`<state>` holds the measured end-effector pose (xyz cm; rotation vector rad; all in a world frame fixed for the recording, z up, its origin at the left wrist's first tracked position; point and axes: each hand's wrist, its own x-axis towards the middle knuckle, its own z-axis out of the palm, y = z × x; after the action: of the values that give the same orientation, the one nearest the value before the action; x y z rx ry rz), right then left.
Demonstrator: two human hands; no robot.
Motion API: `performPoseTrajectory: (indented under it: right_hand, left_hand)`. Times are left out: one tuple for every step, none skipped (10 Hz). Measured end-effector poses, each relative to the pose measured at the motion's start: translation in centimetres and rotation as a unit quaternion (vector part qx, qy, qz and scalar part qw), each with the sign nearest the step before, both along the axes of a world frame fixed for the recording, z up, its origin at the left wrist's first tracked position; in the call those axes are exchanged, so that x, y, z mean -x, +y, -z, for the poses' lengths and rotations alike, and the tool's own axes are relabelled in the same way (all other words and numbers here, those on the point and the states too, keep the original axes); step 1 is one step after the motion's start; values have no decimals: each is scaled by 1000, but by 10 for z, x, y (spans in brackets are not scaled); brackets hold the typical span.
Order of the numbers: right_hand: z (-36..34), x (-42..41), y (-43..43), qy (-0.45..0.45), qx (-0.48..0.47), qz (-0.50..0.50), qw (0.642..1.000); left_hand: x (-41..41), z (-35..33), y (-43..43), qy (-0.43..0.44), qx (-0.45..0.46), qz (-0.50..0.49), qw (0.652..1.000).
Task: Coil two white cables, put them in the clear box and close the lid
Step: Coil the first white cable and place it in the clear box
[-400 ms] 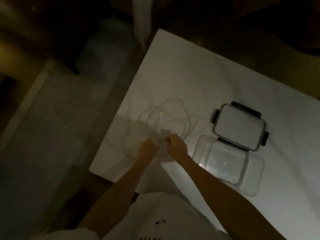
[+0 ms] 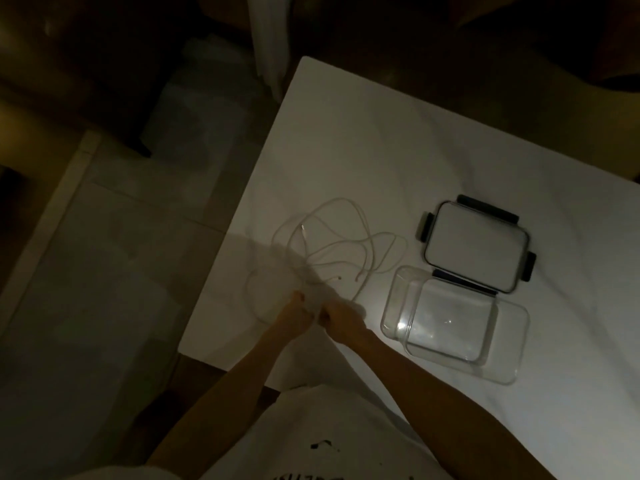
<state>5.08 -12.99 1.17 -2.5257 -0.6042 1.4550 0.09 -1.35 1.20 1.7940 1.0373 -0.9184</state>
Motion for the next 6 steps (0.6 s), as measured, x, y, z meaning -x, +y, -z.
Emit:
performPoseTrajectory:
  right_hand:
    - [-16,-1,-13,-4,-26,28,999]
    - [-22,-7,-21,-11,-62,102,993]
    - [-44,-25,-25,-44,-134,127,982]
    - [-81,-52,-24,-84,-236,67,966]
    - [-128,-89,-21,-136,-294,81,943]
    - [-195,-127,-15,-177,-372,151,899]
  left_hand:
    - [-2,3,1,-17,64,-10,998]
    - [-7,-4,5,-60,57,-3,997]
    - [-13,-16,7,-138,-121,121,976]
    - [-30,-42,15,-324,-216,290,874]
    - [-63,-71,22,-429,-61,254,864]
    - [-102,-133,9,-455,141,78,876]
